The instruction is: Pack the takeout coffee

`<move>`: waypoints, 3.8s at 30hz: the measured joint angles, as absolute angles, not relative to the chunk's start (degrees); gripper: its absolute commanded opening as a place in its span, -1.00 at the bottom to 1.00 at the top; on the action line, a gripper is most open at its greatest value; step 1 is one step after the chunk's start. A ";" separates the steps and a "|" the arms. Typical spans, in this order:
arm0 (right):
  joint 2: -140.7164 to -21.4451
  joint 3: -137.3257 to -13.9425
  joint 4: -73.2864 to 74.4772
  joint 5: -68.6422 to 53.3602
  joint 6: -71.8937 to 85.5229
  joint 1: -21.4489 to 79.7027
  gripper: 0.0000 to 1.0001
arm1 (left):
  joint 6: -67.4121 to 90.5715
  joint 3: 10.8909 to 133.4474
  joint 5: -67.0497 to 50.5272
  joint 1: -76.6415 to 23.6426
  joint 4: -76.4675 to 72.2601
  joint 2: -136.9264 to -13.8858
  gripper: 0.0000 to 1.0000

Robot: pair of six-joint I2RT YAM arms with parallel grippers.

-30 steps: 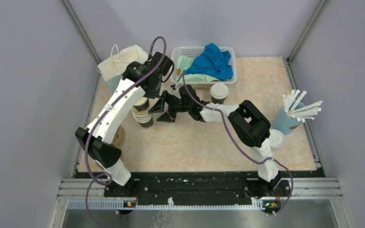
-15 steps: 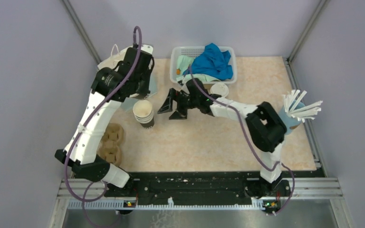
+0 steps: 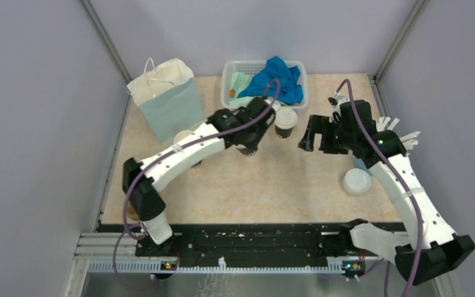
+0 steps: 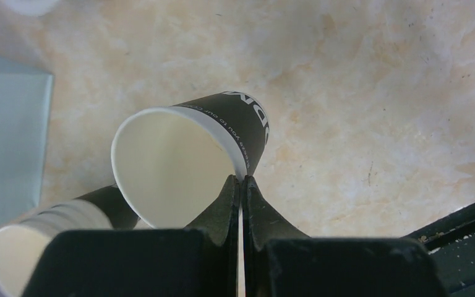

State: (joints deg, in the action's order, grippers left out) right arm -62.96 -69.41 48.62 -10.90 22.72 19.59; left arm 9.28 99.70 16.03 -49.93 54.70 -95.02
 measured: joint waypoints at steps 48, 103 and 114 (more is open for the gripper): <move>-78.28 -59.22 58.48 17.32 25.06 10.70 -0.05 | 9.96 105.12 7.27 -52.51 50.19 -89.25 0.97; -84.38 -54.81 52.66 22.35 30.63 4.97 -0.85 | 5.61 101.56 -5.80 -41.98 43.68 -89.41 0.97; -84.38 -54.76 51.94 22.37 30.35 4.97 -1.00 | 5.61 101.56 -6.22 -41.95 43.68 -89.41 0.98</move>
State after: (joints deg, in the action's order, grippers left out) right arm -84.38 -54.76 51.94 22.37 30.35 4.97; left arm 5.61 101.56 -6.22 -41.95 43.68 -89.41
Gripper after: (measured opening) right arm 0.004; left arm 0.987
